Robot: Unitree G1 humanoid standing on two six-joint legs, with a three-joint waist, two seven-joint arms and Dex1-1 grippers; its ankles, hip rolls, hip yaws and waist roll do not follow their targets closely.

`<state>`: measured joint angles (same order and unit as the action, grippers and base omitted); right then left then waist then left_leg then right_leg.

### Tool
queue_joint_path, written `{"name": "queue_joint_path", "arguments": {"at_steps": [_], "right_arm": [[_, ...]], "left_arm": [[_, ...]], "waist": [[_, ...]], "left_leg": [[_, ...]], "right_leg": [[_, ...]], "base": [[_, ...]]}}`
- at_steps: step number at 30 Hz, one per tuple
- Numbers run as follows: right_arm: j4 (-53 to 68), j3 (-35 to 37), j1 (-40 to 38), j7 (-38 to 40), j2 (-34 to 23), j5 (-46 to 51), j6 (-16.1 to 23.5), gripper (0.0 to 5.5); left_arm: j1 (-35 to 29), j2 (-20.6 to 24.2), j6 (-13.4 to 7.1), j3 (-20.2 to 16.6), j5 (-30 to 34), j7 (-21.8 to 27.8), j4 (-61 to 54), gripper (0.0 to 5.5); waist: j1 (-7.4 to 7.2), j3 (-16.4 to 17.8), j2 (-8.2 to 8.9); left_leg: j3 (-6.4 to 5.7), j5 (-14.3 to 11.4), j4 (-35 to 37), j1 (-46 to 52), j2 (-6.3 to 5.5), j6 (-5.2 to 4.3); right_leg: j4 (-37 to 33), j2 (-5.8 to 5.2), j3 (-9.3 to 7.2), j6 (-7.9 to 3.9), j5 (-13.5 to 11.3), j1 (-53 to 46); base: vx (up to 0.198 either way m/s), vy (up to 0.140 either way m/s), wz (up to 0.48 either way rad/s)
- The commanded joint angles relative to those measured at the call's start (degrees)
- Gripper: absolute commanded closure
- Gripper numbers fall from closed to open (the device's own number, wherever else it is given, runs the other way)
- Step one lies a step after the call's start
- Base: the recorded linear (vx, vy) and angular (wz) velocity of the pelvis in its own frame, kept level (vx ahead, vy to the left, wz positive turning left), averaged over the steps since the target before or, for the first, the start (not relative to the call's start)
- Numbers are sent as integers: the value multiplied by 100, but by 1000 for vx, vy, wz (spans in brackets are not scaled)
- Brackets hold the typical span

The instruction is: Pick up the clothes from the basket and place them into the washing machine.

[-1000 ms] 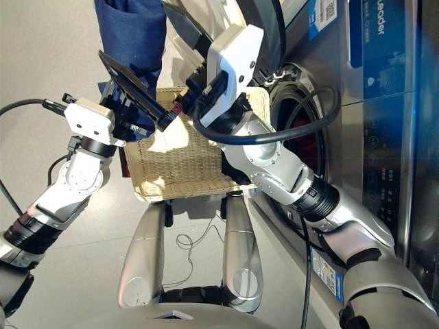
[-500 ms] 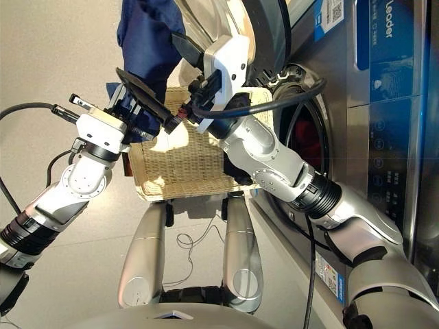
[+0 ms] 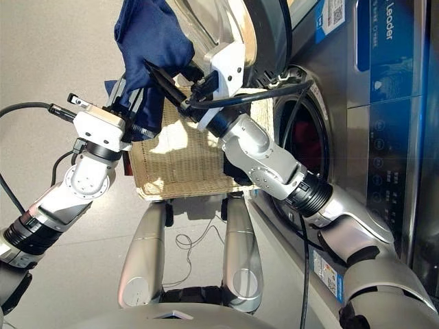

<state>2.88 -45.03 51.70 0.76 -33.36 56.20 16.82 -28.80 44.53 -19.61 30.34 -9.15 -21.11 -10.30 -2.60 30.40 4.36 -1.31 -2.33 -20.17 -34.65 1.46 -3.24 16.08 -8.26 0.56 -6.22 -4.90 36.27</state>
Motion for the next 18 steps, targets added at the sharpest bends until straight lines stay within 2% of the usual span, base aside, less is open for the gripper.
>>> {"name": "queue_joint_path", "arguments": {"at_steps": [1,10,12,13,14,18], "right_arm": [[-234,363,-43,506,-66,-166,154,468],[-126,390,52,458,-3,-187,235,475],[-82,393,61,440,13,-197,261,498],[-81,394,60,440,13,-198,261,537],[-18,435,34,463,1,-241,296,550],[0,681,-135,576,92,-502,460,550]], "left_arm": [[-270,-204,-608,85,176,-119,-1131,550],[-363,-265,-571,269,195,-67,-1078,550],[-368,-260,-553,292,209,-68,-1069,550],[-368,-260,-553,292,209,-68,-1068,550],[-344,-257,-554,301,213,-68,-1053,550],[-316,-302,-574,301,171,-68,-996,550]], "waist": [[73,-253,-173],[62,-262,-159],[60,-259,-162],[60,-259,-162],[53,-262,-165],[43,-253,-188]], "left_leg": [[361,320,327,-65,-256,169],[366,301,296,-105,-263,188],[370,301,297,-108,-259,191],[370,302,298,-108,-260,192],[376,299,305,-104,-259,194],[369,306,314,-102,-266,201]], "right_leg": [[25,105,-112,19,13,114],[29,98,-92,18,9,144],[26,99,-94,18,9,144],[26,99,-93,18,9,145],[22,98,-95,16,13,141],[29,106,-100,15,22,139]], "base": [[0,0,0],[0,0,0],[0,0,0],[0,0,0],[0,0,0],[0,0,0]]}}
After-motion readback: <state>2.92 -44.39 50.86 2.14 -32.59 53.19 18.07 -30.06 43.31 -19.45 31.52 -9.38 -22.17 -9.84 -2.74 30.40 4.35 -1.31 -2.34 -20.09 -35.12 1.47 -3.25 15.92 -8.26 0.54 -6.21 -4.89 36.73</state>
